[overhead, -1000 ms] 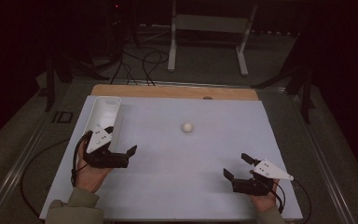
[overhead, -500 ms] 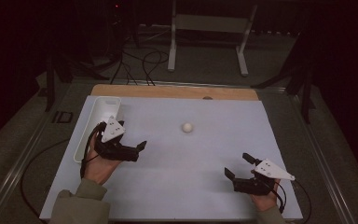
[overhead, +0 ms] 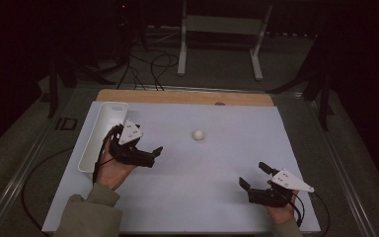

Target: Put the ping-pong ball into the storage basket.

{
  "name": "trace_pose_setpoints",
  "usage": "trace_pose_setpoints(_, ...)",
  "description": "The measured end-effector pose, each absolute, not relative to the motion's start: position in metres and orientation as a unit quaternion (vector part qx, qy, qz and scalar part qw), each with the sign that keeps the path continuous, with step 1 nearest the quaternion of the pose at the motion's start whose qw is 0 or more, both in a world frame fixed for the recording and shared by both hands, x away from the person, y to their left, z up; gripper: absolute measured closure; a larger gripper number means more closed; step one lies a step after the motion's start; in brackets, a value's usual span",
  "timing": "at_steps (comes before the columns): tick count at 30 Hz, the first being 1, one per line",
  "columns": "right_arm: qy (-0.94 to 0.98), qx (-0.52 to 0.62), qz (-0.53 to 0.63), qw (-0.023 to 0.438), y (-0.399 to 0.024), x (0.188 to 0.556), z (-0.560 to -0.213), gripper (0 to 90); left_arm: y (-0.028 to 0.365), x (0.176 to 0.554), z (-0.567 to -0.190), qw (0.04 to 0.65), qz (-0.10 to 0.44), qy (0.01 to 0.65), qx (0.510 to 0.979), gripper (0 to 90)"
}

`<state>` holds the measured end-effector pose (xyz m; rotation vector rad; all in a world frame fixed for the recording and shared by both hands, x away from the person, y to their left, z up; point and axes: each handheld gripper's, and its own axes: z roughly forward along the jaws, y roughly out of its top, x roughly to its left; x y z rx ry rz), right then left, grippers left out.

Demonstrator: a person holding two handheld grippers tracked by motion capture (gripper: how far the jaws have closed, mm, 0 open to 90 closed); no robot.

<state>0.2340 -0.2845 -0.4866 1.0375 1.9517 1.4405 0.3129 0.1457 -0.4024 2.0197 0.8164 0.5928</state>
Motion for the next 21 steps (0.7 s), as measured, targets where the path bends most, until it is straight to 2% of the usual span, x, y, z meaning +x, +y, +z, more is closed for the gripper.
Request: trace_pose_setpoints(21,0.722,0.377,0.525,0.246,-0.284,0.234,-0.488,7.1,0.126,0.325,-0.397,0.416,0.234,0.310,0.822,0.0)
